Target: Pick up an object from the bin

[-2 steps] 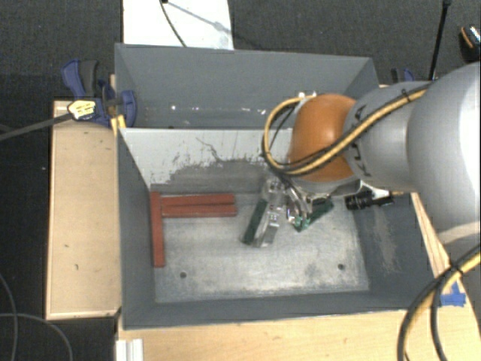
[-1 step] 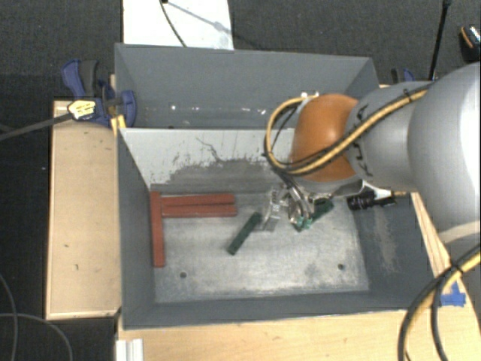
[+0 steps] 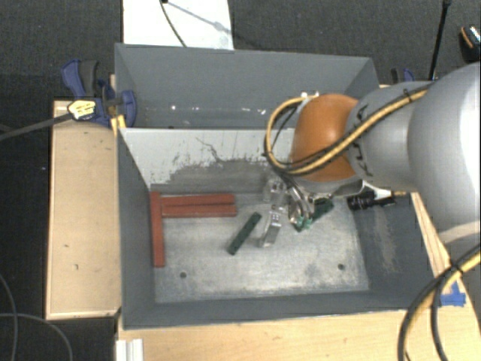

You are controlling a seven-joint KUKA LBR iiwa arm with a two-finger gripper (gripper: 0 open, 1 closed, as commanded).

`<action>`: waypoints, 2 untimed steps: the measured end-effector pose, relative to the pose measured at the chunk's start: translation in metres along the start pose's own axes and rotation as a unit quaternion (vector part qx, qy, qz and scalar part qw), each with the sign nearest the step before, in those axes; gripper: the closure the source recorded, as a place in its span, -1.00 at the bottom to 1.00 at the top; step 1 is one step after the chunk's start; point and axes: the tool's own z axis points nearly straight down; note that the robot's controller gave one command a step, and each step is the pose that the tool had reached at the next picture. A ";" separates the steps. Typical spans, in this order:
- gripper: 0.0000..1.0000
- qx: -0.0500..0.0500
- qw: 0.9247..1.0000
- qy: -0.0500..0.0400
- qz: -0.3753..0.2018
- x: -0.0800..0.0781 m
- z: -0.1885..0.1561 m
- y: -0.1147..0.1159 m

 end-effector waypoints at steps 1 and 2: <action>-1.00 -0.001 0.996 0.000 0.090 0.035 0.000 0.093; 1.00 0.001 0.996 0.000 0.092 0.034 0.000 0.089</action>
Offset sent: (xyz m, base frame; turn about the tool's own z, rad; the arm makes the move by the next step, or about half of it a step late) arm -0.0142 0.0951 -0.0007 0.1852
